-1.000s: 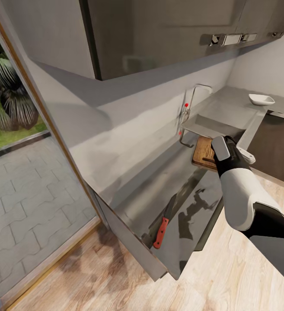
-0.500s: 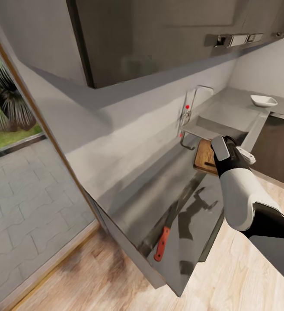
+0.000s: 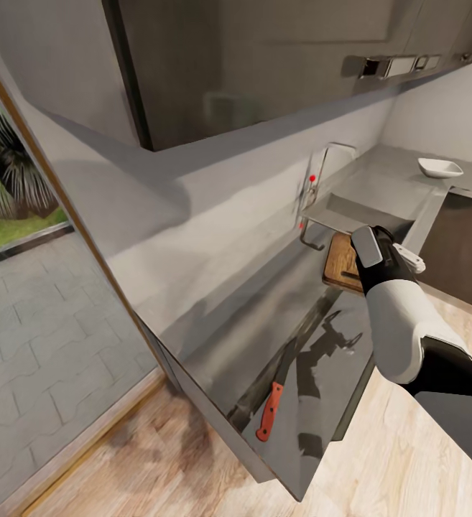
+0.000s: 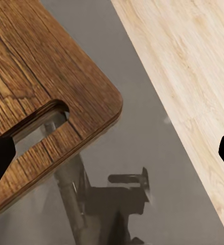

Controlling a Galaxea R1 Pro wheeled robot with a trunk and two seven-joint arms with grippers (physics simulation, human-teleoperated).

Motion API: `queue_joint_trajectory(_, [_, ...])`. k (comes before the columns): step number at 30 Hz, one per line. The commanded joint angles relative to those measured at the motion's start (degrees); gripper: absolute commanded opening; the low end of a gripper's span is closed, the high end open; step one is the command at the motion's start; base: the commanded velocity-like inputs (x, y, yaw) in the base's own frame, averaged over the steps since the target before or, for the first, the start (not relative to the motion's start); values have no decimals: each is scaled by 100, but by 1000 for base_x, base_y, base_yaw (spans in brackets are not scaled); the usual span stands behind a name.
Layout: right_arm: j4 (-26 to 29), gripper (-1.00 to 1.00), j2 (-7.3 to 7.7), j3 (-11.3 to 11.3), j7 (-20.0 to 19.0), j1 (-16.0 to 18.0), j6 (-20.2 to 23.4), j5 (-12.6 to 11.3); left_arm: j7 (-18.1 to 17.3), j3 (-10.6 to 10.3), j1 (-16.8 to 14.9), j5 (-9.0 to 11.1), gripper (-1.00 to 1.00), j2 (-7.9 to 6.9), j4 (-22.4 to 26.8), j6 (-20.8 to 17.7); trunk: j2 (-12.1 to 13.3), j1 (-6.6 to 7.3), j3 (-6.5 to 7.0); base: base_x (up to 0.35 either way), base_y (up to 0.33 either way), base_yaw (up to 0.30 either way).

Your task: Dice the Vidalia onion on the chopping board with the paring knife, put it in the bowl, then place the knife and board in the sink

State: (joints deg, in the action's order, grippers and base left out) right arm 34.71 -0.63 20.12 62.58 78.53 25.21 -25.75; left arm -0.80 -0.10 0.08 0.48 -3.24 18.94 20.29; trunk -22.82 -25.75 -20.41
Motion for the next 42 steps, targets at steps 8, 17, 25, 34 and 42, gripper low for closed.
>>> queue_joint_trajectory(8, [10, 100, 2, 26, 17, 4, 57, -3, -8, 2, 1, 5, 100, -1, 5, 10, -10, -3, -68, 0, 0, 0])
queue_joint_trajectory(17, [10, 100, -9, 17, 9, 4, 63, -18, -8, 2, 1, 5, 100, -1, 5, 10, -10, -3, -147, 0, 0, 0])
queue_joint_trajectory(25, [24, 100, -35, 4, -237, 4, 61, -26, -8, 2, 1, 5, 100, -1, 5, 10, -10, -3, -219, 0, 0, 0])
queue_joint_trajectory(34, [27, 100, -6, -1, -577, 4, 67, -19, -8, 2, 1, 5, 100, -1, 5, 10, -10, -3, -298, 0, 0, 0])
queue_joint_trajectory(42, [27, 100, 10, 1, -658, 4, 77, -17, -8, 2, 1, 5, 100, -1, 5, 10, -10, -3, -368, 0, 0, 0])
